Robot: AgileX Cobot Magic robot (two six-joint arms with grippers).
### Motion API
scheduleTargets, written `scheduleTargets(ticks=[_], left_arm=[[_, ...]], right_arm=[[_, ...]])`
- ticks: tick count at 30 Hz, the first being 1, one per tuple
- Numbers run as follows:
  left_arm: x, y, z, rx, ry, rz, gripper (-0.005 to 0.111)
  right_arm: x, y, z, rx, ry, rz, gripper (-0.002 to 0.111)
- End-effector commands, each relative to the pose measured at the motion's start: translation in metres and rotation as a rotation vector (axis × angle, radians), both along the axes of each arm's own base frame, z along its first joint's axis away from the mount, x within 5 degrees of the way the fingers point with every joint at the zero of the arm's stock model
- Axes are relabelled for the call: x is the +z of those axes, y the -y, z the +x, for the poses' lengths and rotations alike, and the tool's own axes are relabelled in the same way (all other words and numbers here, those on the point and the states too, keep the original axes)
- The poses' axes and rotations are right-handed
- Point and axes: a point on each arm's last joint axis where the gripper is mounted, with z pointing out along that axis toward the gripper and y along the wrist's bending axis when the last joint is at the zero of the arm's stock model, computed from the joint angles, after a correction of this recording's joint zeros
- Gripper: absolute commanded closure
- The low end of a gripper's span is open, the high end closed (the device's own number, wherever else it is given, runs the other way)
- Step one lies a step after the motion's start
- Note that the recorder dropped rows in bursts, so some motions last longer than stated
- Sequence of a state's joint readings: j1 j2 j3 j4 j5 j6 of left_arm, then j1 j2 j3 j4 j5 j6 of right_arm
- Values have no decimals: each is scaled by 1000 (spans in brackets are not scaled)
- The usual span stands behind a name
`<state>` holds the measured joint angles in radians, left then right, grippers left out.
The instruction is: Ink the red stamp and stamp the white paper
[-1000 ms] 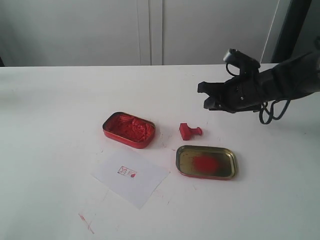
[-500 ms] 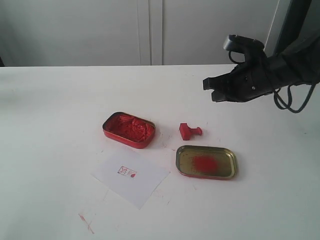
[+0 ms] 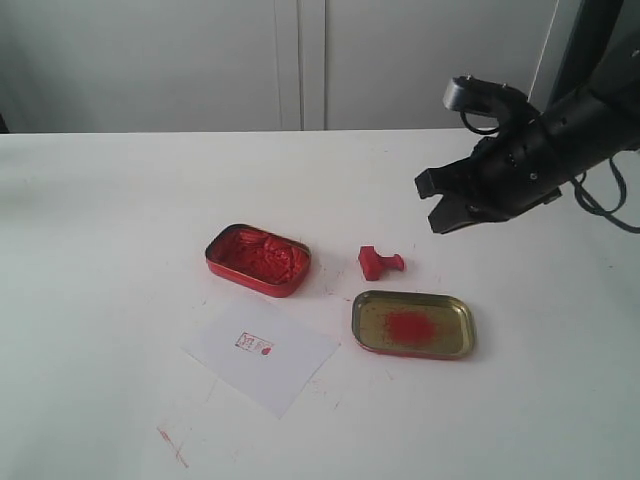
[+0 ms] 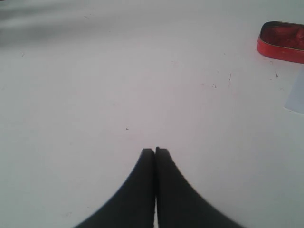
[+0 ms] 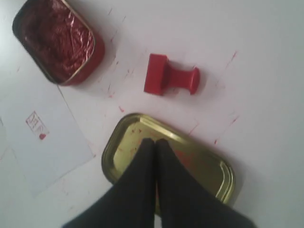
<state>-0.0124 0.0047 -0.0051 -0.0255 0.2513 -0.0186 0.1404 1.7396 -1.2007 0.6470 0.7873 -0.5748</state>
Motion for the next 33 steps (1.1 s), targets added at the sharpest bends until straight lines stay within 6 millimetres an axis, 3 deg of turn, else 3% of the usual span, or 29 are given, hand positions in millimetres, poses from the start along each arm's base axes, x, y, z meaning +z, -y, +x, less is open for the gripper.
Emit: scheduleTargets(ticks=[1, 9, 18, 25, 33], left_arm=[[-1, 0, 0, 0, 5, 2, 107], [-1, 0, 0, 0, 5, 2, 107], [-1, 0, 0, 0, 5, 2, 107], [-1, 0, 0, 0, 5, 2, 107], [-1, 0, 0, 0, 5, 2, 107]], right_arm=[[7, 8, -14, 43, -68, -68, 108], [6, 20, -33, 114, -220, -222, 108], [3, 42, -31, -94, -258, -410, 108], [3, 49, -27, -262, -247, -454, 108], [7, 50, -28, -303, -216, -434, 108]])
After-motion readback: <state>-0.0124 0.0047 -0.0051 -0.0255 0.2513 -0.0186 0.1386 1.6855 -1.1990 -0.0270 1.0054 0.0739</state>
